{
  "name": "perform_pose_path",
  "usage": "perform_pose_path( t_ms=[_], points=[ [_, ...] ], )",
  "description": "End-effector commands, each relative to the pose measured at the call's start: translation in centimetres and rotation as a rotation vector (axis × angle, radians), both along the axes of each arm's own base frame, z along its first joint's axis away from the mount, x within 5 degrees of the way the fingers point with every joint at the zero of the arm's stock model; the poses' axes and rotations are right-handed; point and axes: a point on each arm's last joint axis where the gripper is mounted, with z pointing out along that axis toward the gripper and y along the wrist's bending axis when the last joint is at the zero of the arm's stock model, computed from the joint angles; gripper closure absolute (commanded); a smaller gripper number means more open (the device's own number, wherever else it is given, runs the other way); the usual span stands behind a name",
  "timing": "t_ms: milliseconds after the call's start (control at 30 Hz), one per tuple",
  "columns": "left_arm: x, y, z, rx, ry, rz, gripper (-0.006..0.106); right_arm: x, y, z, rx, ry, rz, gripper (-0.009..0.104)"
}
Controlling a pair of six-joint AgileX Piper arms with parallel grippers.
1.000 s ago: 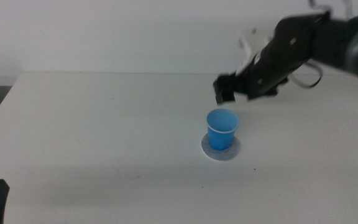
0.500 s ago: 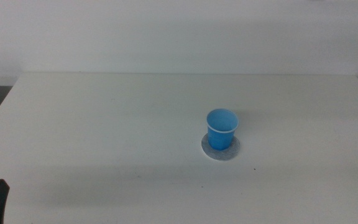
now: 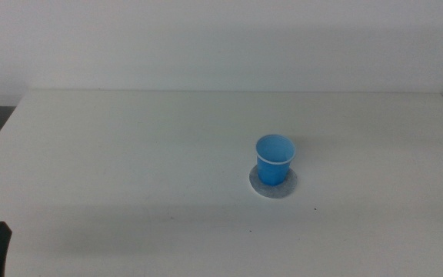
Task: Place an empty cup on a cup mat.
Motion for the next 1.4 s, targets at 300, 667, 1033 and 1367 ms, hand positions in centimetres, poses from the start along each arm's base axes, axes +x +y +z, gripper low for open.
perform_pose_path(
  t_ms=[300, 667, 1033, 1367],
  points=[
    [0.0, 0.0, 0.1, -0.006, -0.016, -0.002, 0.007, -5.7, -1.4, -8.0, -0.007, -0.062, 0.005, 0.002],
    [0.0, 0.0, 0.1, -0.006, -0.016, -0.002, 0.007, -8.1, -1.9, -9.2, 0.027, -0.124, -0.005, 0.002],
    [0.0, 0.0, 0.1, -0.006, -0.016, -0.002, 0.007, -8.7, -1.1, -15.7, 0.05, -0.264, 0.104, 0.002],
    [0.0, 0.0, 0.1, -0.006, -0.016, -0.002, 0.007, -8.6, -1.0, -21.3, 0.065, -0.168, 0.102, 0.002]
  ],
)
